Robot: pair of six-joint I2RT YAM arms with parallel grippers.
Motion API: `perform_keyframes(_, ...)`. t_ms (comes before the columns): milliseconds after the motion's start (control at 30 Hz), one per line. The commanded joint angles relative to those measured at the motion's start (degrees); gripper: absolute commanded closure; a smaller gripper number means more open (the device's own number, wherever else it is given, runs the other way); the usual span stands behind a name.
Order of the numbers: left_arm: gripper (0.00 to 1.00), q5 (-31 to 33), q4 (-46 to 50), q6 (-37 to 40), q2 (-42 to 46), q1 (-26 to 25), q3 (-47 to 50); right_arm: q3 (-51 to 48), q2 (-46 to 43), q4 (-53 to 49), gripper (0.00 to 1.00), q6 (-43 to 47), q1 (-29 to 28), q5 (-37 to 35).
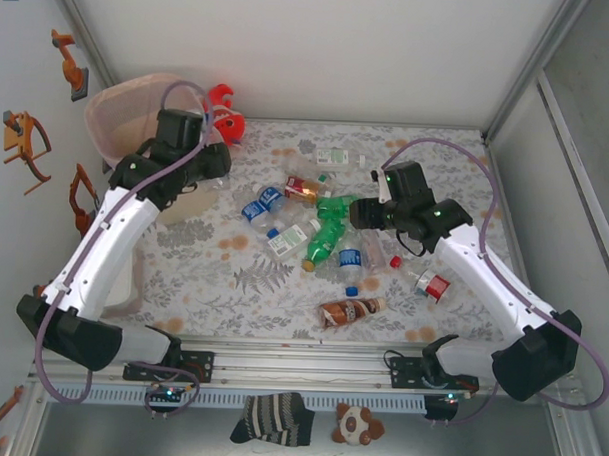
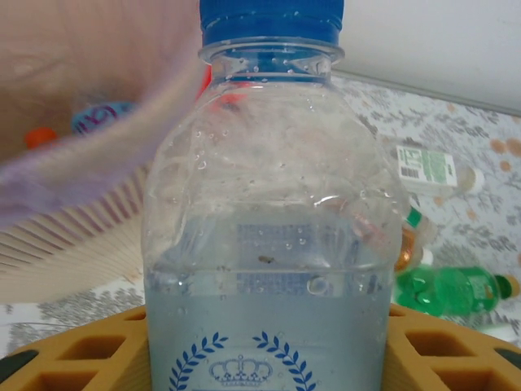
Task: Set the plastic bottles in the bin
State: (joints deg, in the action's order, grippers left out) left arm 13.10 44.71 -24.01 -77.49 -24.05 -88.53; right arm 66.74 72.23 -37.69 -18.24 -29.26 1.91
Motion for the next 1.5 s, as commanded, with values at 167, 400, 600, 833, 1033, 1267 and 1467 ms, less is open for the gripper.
perform_keyframes(167,0.48,5.53,1.91,9.05,-0.27,4.11,-9.31,2.43,-0.6,0.2,0.27,-0.13,0.42,-0.59)
perform_keyframes(400,0.49,7.75,2.86,15.14,-3.52,9.19,-16.14,2.81,-1.24,-0.53,0.27,-0.04,0.38,-0.9)
perform_keyframes(600,0.49,11.46,3.19,19.27,-7.43,12.89,-20.88,2.52,-2.17,-0.98,0.27,-0.13,0.43,-1.47)
perform_keyframes(833,0.53,13.48,-1.5,16.7,-9.72,15.56,-18.27,2.52,-2.36,-0.98,0.27,-0.93,0.36,-0.86)
perform_keyframes(1033,0.54,19.22,-9.81,13.55,-10.76,15.62,-12.41,2.6,-2.95,-1.75,0.27,-0.39,0.35,-1.12)
perform_keyframes(1267,0.53,27.96,-18.42,12.53,-12.33,15.62,-6.05,1.98,-3.72,-2.01,0.27,-0.31,0.36,-1.74)
perform_keyframes(1467,0.53,29.17,-16.76,9.68,-15.2,17.6,-5.57,2.07,-3.67,-2.21,0.27,-0.15,0.37,-1.56)
